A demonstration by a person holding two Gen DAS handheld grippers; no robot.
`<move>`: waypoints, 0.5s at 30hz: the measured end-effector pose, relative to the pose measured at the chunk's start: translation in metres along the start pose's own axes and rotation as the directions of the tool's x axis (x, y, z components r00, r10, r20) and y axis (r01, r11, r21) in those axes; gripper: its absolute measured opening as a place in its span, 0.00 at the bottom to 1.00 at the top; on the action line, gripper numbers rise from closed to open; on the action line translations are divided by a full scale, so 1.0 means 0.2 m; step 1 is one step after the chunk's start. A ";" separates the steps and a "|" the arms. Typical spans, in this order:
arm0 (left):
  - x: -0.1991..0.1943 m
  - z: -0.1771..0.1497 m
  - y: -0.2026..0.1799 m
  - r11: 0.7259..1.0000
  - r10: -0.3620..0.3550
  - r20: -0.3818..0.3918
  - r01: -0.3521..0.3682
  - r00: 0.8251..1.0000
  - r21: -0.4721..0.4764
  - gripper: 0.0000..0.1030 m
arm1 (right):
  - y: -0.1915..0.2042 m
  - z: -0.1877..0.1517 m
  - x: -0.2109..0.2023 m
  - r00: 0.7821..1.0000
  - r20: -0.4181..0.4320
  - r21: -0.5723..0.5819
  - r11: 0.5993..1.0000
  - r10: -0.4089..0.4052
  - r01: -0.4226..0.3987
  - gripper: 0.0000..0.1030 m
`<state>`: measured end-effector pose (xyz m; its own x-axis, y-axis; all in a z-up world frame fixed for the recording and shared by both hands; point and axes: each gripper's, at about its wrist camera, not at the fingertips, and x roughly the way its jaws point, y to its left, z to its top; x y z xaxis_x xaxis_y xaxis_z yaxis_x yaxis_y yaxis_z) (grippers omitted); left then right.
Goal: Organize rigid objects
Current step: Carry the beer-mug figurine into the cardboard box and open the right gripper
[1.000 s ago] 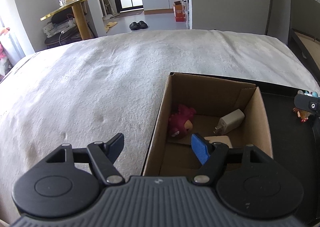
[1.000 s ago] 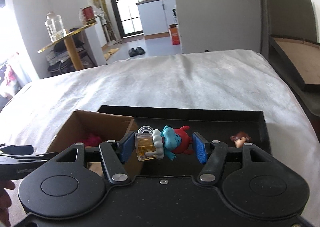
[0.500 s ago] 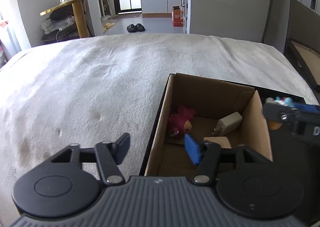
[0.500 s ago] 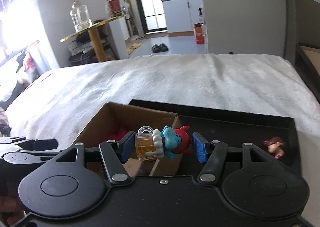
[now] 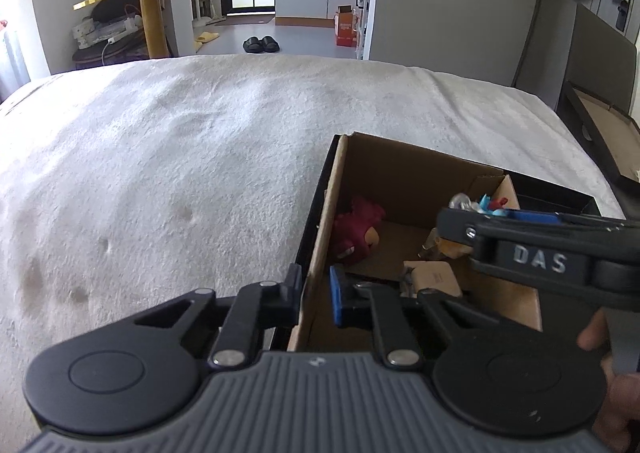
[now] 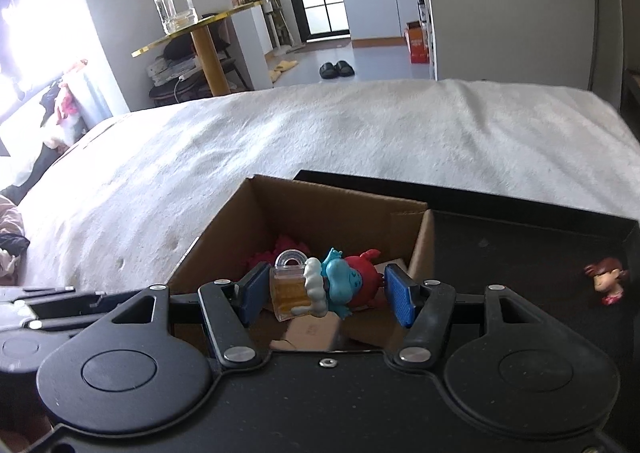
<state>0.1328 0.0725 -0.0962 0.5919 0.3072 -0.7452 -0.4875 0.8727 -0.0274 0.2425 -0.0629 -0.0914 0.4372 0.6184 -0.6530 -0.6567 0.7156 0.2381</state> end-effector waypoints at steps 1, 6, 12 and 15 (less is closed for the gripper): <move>0.00 0.00 0.01 1.000 -0.001 0.000 0.001 1.000 -0.002 0.13 | 0.01 0.00 0.01 1.000 -0.001 0.001 1.000 0.006 -0.006 0.58; 0.00 0.00 0.02 1.000 0.003 0.000 -0.003 1.000 -0.008 0.13 | 0.04 0.02 0.02 0.999 0.012 0.007 0.999 0.038 -0.038 0.60; 0.01 0.01 0.01 1.000 0.004 0.006 -0.004 1.000 -0.005 0.13 | -0.01 0.00 -0.04 1.000 0.023 0.009 1.000 0.015 -0.016 0.61; 0.00 0.01 0.01 1.000 0.010 0.011 -0.010 1.000 -0.002 0.13 | -0.06 0.00 -0.09 0.999 0.043 0.029 1.000 0.001 -0.003 0.60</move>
<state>0.1338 0.0742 -0.0946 0.5938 0.3202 -0.7382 -0.4946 0.8689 -0.0209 0.2433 -0.0829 -0.0819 0.4622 0.6327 -0.6213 -0.6399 0.7230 0.2602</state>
